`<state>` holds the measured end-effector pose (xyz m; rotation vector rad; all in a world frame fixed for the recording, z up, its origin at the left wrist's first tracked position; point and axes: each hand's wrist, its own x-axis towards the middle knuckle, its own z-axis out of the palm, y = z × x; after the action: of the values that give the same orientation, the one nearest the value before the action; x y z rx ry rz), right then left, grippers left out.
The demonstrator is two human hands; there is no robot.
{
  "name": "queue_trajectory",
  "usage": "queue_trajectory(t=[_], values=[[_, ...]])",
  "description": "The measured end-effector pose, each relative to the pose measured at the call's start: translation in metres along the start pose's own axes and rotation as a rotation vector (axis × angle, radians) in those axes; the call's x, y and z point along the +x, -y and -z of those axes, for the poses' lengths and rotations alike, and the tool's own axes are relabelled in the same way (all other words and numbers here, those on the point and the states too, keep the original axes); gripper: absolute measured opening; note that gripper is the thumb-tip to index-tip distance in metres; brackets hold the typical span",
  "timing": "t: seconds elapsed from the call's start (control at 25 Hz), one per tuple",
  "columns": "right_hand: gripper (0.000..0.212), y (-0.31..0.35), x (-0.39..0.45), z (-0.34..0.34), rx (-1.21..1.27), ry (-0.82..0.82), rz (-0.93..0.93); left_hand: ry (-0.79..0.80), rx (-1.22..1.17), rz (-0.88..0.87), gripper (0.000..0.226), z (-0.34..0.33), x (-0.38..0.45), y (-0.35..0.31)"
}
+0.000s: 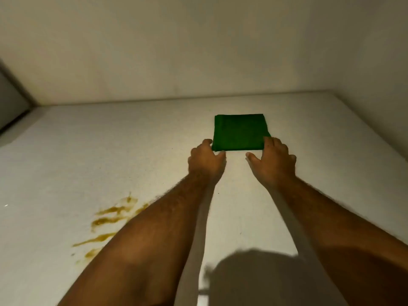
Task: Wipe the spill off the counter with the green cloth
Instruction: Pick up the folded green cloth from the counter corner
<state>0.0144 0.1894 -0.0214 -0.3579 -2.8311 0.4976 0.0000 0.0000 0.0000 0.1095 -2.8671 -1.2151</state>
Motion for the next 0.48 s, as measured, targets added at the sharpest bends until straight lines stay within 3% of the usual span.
queue_trajectory(t=[0.2,0.48], values=[[0.054,-0.011,0.066,-0.010,0.072,0.023,-0.114,0.066,-0.033,0.083,0.063,-0.009,0.068,-0.014],[0.047,-0.003,0.128,-0.022,0.036,0.124,-0.059,0.134,0.019,0.115,0.073,-0.044,0.141,-0.041]])
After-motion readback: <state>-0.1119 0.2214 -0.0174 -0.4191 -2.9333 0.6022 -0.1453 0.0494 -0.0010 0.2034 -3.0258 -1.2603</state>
